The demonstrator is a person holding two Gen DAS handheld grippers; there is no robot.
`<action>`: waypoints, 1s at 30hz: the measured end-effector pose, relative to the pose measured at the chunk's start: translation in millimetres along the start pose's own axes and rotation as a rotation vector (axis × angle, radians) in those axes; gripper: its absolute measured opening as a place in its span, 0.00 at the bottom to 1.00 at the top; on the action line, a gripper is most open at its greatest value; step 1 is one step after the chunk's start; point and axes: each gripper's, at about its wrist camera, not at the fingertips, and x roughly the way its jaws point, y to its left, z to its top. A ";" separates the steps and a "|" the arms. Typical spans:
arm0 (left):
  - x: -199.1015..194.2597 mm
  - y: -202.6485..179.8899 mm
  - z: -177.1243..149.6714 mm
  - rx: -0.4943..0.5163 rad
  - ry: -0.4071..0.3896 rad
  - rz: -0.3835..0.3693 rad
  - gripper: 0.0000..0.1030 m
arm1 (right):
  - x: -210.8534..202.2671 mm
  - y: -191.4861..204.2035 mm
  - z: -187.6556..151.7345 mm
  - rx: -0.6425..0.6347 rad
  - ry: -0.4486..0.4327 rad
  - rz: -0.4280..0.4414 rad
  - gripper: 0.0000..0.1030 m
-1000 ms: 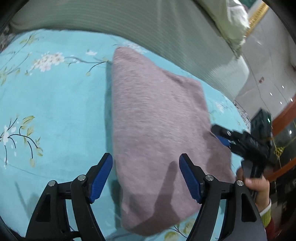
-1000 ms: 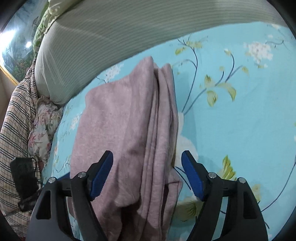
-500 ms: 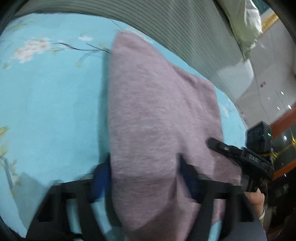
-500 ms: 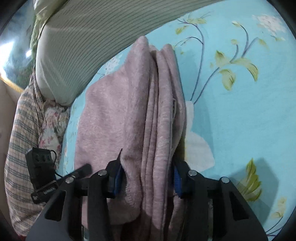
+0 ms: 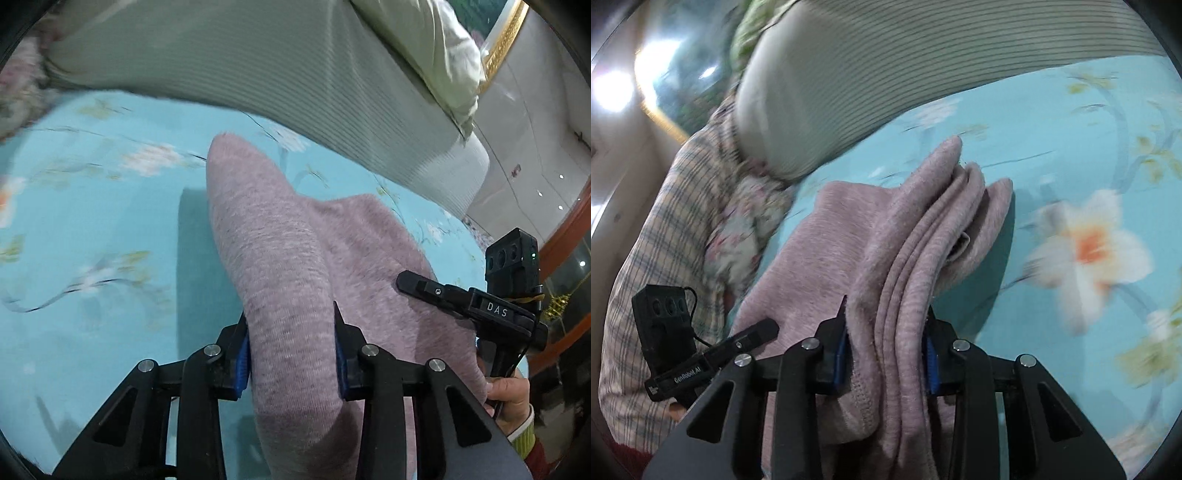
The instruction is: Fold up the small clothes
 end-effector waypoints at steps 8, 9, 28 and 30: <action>-72.0 35.0 -43.7 -0.012 -0.045 0.080 0.34 | 34.3 22.8 -41.6 -0.022 0.075 0.024 0.33; -74.2 38.9 -48.4 -0.019 -0.038 0.078 0.34 | 35.3 19.7 -45.0 -0.017 0.082 0.005 0.33; -84.3 61.5 -80.9 -0.071 0.007 0.158 0.50 | 8.7 21.9 -30.1 -0.078 0.009 -0.198 0.56; -91.7 58.3 -77.5 -0.057 -0.029 0.183 0.38 | 12.0 28.1 -22.3 -0.107 0.008 -0.195 0.55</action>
